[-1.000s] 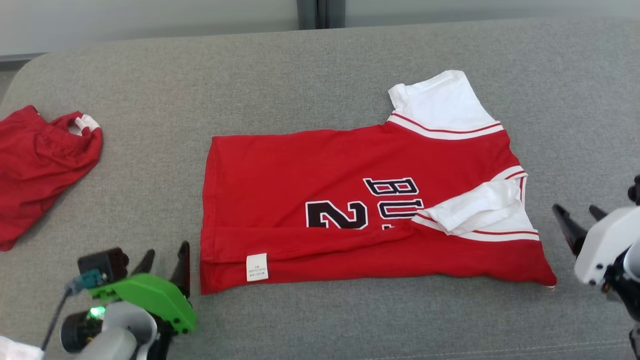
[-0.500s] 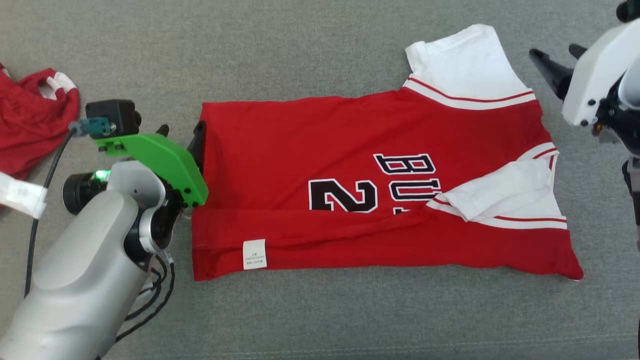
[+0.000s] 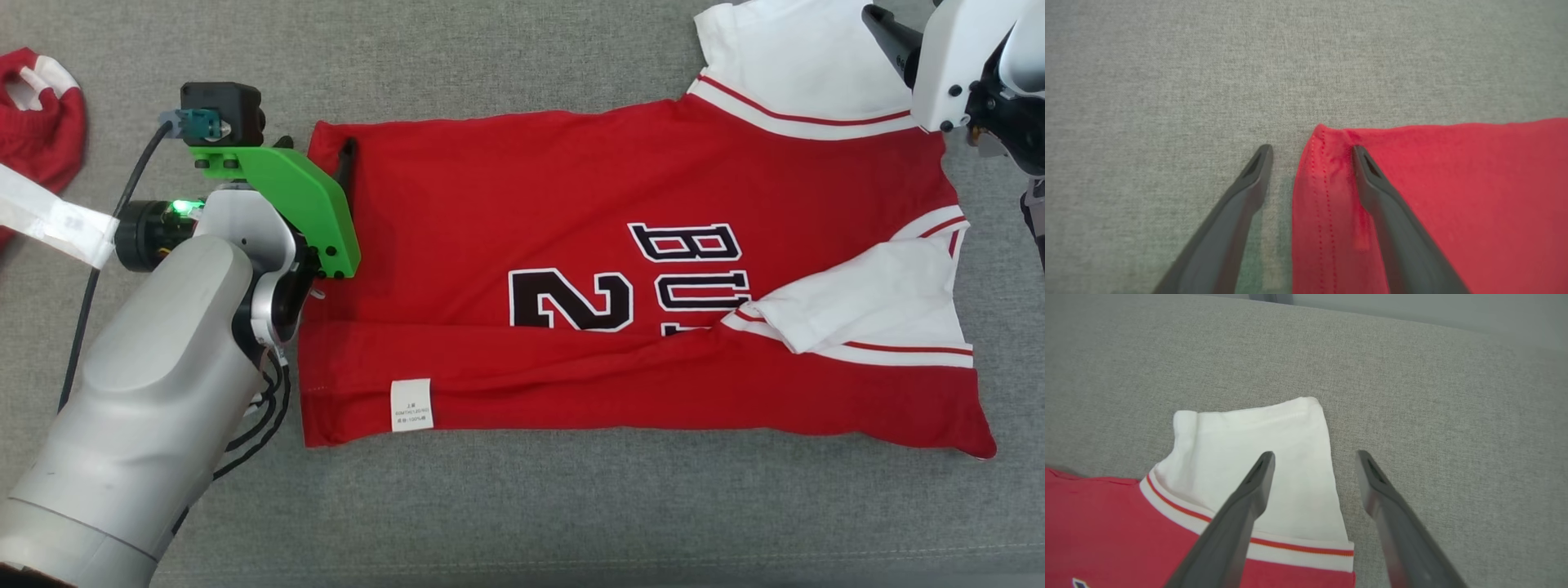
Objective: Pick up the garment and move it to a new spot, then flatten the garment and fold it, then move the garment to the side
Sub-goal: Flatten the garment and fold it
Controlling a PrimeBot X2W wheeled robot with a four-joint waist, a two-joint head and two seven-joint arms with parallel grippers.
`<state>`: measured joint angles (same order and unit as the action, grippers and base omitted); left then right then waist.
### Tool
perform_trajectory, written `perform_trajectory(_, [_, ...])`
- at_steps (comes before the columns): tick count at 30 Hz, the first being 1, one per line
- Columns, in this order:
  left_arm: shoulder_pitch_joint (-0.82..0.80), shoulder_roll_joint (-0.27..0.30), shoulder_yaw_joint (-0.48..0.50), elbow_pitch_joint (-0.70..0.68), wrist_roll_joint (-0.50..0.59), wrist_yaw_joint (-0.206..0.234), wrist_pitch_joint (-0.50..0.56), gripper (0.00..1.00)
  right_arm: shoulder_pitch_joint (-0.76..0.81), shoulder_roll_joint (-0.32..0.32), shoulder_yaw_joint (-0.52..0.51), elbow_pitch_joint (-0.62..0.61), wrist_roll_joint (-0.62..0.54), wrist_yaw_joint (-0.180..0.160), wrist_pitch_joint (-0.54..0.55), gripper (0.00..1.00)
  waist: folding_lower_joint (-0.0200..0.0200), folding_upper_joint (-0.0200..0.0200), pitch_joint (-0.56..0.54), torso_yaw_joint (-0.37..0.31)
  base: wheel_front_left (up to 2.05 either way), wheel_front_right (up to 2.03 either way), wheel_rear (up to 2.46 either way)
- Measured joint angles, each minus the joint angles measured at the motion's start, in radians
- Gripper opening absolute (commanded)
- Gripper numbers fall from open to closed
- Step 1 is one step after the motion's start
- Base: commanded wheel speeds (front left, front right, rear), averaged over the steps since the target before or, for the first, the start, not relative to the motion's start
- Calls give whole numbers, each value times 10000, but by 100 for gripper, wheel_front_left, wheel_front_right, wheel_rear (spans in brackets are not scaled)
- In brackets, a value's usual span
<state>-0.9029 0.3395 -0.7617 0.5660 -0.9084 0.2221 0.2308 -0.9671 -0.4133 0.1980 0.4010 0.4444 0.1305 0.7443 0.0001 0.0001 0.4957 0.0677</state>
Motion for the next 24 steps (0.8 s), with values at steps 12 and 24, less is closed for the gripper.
perform_trajectory(12, [-44, -240, -198, 123, 207, -163, -447, 0, -305, -395, 192, 727, 232, 2, -424, 100, -1, 0, 186, 165, 0, 0, 0])
perform_trajectory(24, [-80, -673, -190, -123, 280, -245, -1150, 0, -1129, -219, 157, 1802, -161, 2, -650, 100, -1, 0, 715, 709, 0, 0, 0])
